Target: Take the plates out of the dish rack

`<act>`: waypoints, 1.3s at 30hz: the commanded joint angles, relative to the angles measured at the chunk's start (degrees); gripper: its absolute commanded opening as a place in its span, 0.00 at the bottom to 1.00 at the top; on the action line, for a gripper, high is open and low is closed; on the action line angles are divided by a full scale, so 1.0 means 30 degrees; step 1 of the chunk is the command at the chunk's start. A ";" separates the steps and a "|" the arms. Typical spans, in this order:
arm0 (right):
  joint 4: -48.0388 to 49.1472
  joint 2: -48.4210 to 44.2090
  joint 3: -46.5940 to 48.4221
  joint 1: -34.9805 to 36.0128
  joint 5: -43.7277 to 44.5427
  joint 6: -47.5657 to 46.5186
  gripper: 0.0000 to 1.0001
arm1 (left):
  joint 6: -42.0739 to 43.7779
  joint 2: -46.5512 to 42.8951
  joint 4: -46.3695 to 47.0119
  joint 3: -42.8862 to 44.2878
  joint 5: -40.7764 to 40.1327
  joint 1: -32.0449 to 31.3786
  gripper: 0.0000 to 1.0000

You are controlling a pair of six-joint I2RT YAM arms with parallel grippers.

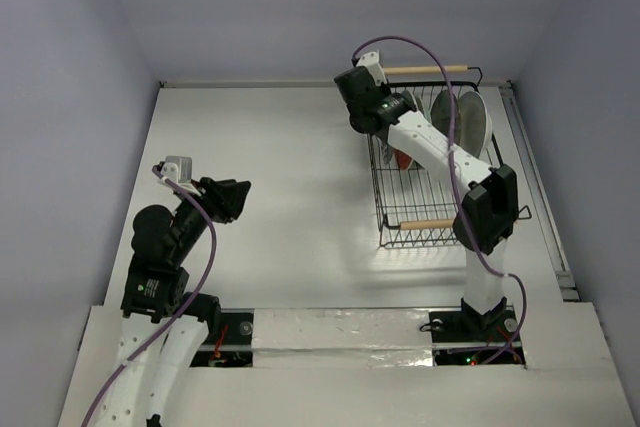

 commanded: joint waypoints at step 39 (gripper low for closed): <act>1.3224 0.0623 -0.1034 0.2595 -1.8716 1.2282 0.00 | -0.0703 -0.0797 -0.1419 0.1022 -0.5891 0.0593 0.61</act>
